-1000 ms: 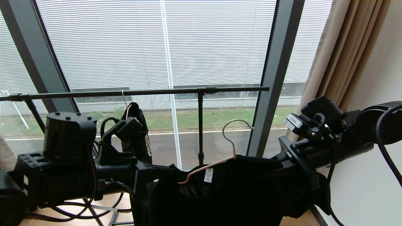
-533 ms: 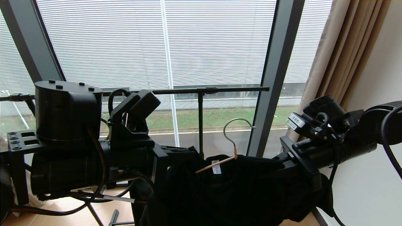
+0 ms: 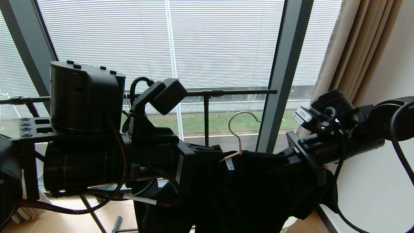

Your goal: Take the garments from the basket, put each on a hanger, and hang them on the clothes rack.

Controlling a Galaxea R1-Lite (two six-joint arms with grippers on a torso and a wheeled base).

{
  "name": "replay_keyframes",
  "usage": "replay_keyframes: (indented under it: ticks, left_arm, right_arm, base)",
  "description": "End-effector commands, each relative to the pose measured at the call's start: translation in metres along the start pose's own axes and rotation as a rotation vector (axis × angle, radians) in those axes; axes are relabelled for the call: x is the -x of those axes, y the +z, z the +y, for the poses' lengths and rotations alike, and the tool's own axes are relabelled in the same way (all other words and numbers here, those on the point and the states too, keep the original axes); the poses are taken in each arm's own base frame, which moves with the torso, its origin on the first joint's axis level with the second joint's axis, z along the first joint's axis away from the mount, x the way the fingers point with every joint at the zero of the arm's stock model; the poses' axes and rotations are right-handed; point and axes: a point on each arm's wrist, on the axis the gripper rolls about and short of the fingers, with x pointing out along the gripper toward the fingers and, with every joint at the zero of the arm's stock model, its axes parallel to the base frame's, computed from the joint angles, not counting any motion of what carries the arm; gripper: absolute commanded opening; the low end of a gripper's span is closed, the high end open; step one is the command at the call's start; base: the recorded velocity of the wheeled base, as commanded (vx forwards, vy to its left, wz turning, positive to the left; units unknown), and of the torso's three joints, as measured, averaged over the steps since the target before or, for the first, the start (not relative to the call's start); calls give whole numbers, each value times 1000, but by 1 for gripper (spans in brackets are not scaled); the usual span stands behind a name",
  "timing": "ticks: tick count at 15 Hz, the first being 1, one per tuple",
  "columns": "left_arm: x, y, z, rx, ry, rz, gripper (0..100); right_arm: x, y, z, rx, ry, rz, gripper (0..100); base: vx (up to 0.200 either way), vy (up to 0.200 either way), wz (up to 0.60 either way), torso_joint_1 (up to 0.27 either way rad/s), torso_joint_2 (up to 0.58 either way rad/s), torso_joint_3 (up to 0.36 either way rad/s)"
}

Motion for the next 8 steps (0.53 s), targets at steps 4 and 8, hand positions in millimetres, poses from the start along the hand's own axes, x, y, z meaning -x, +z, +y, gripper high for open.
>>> replay_keyframes:
  ticks: [4,8]
  left_arm:
    - [-6,11,-13,-15,-2,13,0]
    - [-20,18,-19,-20,30,36,0]
  right_arm:
    - [-10,-8,-14,-37,20,6,0]
    - [-13,-9,-13,-47,60,-26,0]
  base:
    - [0,0,0,0,0,0]
    - [0,0,0,0,0,0]
